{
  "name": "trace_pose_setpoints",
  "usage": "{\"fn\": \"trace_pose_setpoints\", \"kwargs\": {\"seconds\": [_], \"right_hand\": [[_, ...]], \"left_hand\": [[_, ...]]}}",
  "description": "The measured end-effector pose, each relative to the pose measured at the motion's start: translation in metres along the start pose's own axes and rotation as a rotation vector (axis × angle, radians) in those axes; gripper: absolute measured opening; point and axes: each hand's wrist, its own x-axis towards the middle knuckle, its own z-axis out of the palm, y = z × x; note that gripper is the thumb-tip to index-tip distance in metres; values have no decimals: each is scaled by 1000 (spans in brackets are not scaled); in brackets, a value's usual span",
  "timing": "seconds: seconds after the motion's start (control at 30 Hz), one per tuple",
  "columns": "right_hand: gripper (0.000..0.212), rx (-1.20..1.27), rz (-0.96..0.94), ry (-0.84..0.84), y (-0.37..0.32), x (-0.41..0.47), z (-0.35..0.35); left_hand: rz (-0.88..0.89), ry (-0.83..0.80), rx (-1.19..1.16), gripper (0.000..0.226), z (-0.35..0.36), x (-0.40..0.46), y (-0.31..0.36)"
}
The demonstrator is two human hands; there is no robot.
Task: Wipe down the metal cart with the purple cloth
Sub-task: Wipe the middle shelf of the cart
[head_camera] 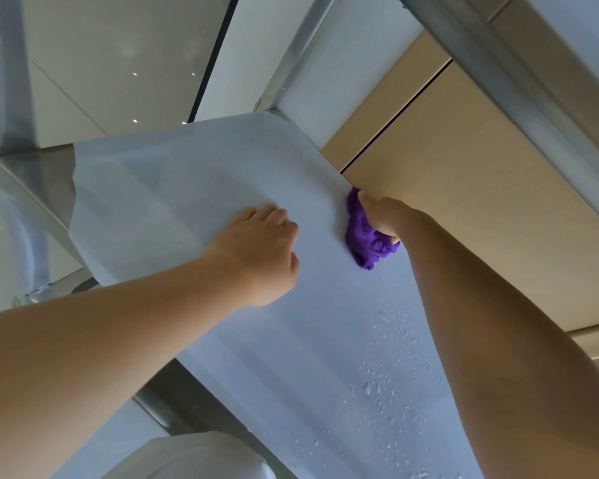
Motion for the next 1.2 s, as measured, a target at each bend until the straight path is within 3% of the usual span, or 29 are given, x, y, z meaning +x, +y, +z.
{"fn": "trace_pose_setpoints", "kwargs": {"seconds": [0.17,0.27,0.3,0.37,0.53,0.8,0.9,0.97,1.03,1.13,1.2], "right_hand": [[79,63,96,-48,10,-7,-8],[58,-172,-176,265,19,-18,-3],[51,-158,-279,313,25,-19,5],[51,-135,-399,253,37,-18,28],[68,149,-206,206,46,-8,51],[66,96,215,175,23,-19,48],[72,42,260,100,22,-19,37],[79,-55,192,101,31,-15,20],[76,-103,24,216,46,-9,9],[62,100,-248,241,63,-19,30],[59,218,-248,251,65,-24,52]], "left_hand": [[-4,-2,15,42,-1,-1,2],[-10,-3,3,43,0,-1,2],[-13,-4,0,44,0,0,2],[-18,-4,2,46,0,0,2],[-20,-20,14,47,1,1,2],[-32,-15,19,47,-2,0,4],[-34,-9,20,48,-1,0,2],[-35,-9,24,48,1,0,3],[-34,-17,19,49,2,0,3],[-34,-13,10,49,2,1,3],[-31,-8,19,47,2,0,2]]}}
